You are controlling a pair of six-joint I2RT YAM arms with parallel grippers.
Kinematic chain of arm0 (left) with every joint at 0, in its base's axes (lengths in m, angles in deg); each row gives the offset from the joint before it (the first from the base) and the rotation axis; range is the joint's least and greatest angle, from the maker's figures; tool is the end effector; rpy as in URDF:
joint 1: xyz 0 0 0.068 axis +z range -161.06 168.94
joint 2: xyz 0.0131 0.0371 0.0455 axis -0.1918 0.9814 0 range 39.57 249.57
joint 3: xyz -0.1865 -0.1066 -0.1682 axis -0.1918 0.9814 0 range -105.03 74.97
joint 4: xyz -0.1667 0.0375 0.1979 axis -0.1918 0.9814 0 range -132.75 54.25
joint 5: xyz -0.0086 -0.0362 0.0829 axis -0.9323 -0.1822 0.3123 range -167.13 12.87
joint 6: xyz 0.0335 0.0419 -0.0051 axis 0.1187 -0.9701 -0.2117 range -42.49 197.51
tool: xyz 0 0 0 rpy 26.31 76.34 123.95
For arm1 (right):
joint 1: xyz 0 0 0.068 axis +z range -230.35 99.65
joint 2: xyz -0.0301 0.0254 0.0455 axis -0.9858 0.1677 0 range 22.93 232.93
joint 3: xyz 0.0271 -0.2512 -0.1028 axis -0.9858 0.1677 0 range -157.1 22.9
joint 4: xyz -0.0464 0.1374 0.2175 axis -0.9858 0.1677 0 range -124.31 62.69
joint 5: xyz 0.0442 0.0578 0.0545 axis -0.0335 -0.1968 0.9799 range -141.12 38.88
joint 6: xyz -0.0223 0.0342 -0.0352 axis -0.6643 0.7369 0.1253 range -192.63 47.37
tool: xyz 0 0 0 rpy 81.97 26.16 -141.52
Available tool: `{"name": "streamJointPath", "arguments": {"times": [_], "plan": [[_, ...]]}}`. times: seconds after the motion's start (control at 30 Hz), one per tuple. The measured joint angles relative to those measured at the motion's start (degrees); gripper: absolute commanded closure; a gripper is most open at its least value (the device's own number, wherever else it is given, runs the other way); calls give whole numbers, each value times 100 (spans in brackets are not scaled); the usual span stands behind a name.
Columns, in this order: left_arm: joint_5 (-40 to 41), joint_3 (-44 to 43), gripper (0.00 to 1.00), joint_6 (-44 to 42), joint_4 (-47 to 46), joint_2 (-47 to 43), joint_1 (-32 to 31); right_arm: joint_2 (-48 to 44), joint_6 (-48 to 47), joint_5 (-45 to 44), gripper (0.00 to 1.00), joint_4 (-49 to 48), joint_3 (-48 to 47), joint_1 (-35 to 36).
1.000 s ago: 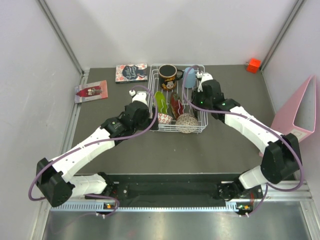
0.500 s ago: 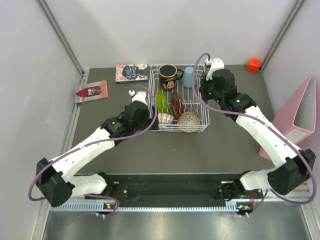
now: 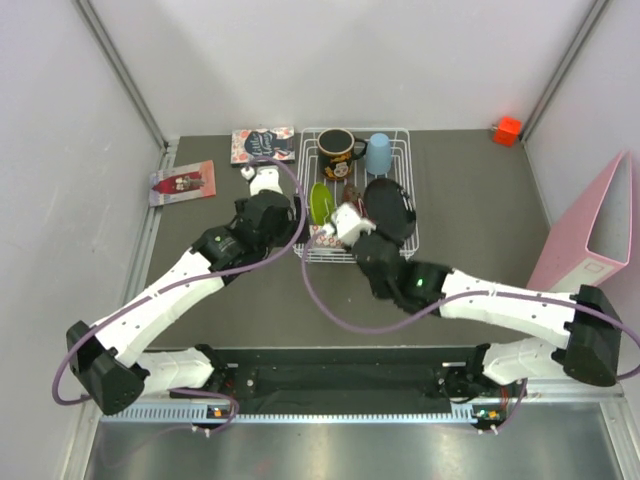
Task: Unload the mixed dishes from the dish rack
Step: Place the plate at the center of the board.
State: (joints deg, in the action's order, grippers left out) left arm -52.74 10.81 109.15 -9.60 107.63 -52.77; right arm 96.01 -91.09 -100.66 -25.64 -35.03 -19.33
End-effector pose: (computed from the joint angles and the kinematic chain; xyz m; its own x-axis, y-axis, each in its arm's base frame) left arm 0.1999 -0.1586 0.3376 -0.5717 -0.1304 -0.8101 0.0706 0.9758 -0.2069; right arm 0.1614 0.2355 0.3207 -0.1127 -0.6275 -0.7704 -0.2806 0.7639 -0.5812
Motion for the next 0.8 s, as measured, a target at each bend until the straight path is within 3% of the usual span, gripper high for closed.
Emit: {"name": "streamJointPath", "arguments": {"times": [0.2, 0.33, 0.5, 0.8], "plan": [[675, -127, 1, 81, 302, -234, 284, -501, -1307, -1117, 100, -866, 1246, 1001], [627, -44, 1, -295, 245, -658, 398, -1001, -2076, -1412, 100, -1473, 1759, 1969], [-138, -68, 3, -817, 81, -896, 400, -844, -2686, -1558, 100, -1856, 1985, 3134], [-2426, -61, 5, -1294, -155, -909, 402, -553, -2793, -1005, 100, -2020, 2090, 3969]]}}
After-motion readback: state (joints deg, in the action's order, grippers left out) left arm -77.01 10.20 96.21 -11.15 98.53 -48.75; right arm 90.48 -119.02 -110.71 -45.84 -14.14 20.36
